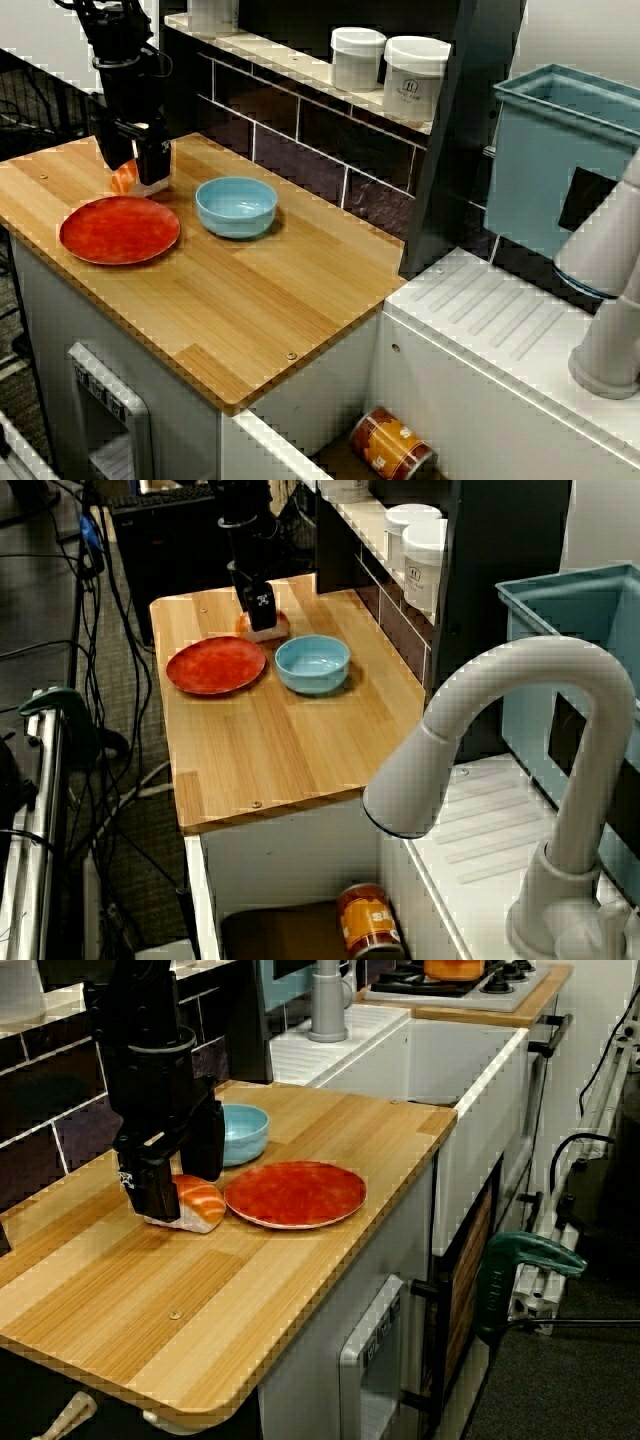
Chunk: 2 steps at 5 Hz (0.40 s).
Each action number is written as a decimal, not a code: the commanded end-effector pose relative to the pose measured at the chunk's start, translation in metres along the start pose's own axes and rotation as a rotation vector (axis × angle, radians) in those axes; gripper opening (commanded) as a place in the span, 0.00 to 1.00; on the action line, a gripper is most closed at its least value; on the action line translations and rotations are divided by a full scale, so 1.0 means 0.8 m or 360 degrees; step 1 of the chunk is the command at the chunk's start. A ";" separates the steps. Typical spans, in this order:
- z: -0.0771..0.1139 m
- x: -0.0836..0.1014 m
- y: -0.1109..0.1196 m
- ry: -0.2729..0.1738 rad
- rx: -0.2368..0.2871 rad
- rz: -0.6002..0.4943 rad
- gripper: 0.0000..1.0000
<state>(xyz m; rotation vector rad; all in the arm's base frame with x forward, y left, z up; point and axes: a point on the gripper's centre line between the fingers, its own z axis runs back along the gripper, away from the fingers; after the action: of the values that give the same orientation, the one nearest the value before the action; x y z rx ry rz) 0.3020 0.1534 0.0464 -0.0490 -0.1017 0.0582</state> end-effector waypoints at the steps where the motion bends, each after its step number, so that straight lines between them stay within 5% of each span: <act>1: 0.014 -0.005 0.002 -0.0033 0.0087 0.0059 0.00; 2: 0.024 0.000 0.005 -0.0017 0.0078 0.0061 0.00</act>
<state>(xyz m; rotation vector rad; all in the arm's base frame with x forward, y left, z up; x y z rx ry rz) 0.3049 0.1548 0.0469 -0.0255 -0.0675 0.0985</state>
